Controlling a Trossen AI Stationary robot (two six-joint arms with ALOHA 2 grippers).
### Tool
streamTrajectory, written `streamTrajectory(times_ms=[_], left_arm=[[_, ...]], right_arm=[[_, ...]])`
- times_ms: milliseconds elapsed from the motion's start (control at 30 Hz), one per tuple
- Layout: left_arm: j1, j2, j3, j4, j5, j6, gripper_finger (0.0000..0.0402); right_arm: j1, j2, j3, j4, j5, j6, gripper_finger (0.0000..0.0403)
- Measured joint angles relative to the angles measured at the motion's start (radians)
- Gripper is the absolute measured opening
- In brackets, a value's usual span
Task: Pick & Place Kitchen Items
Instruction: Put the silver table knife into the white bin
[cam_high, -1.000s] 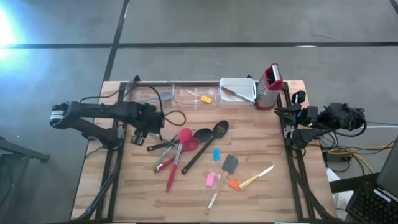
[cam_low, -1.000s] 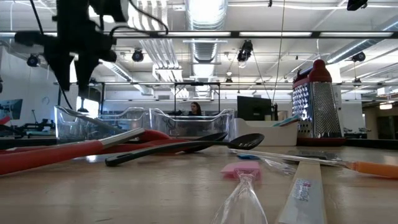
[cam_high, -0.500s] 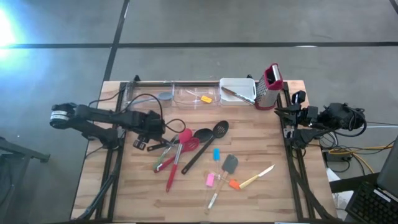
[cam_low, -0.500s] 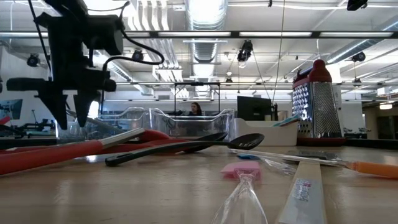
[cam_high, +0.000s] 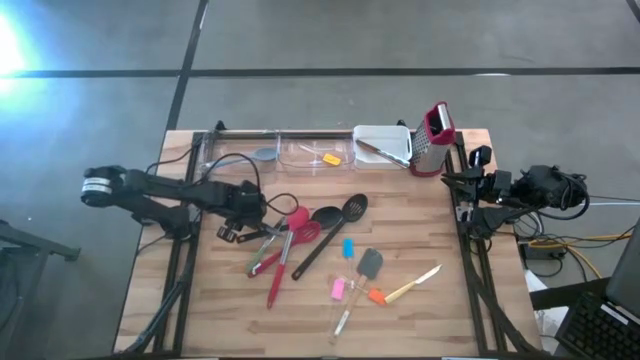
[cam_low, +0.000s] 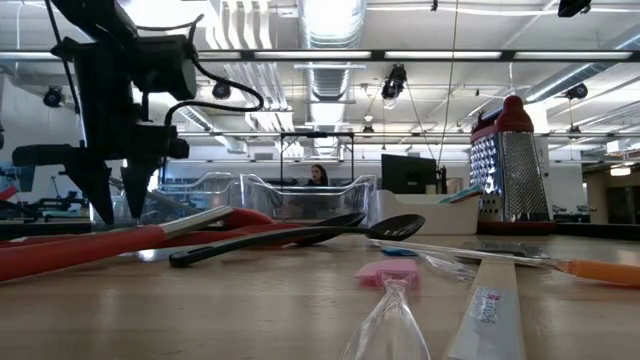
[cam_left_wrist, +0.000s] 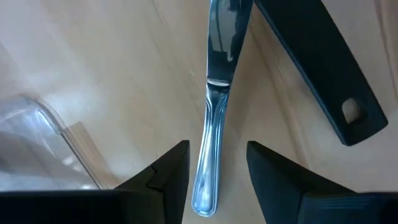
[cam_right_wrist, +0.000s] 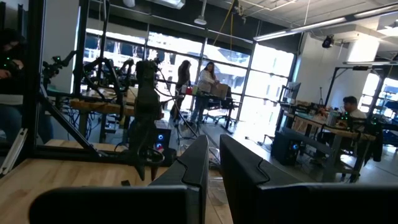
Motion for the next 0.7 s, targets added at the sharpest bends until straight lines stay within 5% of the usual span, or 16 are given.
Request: streamTrajectory(times_ms=[700], left_arm=[[0.075,0.203,0.004,0.081,0.053,0.063,0.0069]], right_arm=[[0.0,0.0,0.0,0.0,0.0,0.0,0.0034]])
